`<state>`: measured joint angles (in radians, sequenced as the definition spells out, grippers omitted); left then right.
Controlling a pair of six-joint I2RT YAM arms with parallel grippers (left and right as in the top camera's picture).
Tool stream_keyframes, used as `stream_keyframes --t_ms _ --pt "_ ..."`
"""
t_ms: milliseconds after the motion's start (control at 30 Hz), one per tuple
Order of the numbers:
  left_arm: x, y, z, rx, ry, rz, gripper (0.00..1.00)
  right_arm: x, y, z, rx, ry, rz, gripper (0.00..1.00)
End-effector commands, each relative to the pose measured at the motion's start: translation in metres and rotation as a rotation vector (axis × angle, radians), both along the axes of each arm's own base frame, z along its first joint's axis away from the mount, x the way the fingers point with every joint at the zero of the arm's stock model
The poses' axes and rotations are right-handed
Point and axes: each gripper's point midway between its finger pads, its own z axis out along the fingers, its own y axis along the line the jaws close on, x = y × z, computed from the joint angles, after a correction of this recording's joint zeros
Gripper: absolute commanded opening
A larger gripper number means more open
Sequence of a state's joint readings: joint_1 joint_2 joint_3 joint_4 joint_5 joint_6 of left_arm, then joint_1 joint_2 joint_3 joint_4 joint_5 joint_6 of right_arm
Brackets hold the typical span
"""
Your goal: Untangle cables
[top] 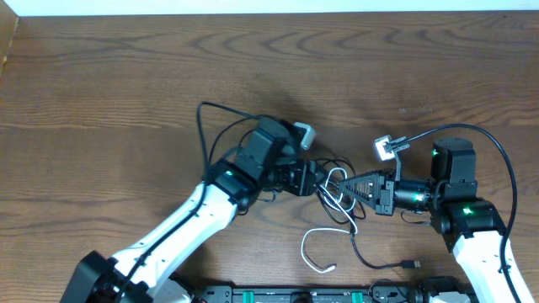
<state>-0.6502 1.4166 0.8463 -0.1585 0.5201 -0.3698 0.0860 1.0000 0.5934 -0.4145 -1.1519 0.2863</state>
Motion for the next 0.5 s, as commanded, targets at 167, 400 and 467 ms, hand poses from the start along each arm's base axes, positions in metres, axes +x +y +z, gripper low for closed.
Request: stream_keyframes --t_ms 167,400,467 --pt "0.003 -0.02 -0.006 0.007 -0.065 -0.019 0.22 -0.008 0.005 0.014 0.069 0.023 0.049 0.01" --pt "0.013 -0.012 -0.017 0.068 -0.082 0.038 0.07 0.016 -0.015 -0.023 -0.135 0.071 -0.143 0.01" --pt "0.015 -0.008 -0.021 0.093 -0.082 0.056 0.08 0.02 -0.019 -0.027 -0.152 0.104 -0.186 0.01"
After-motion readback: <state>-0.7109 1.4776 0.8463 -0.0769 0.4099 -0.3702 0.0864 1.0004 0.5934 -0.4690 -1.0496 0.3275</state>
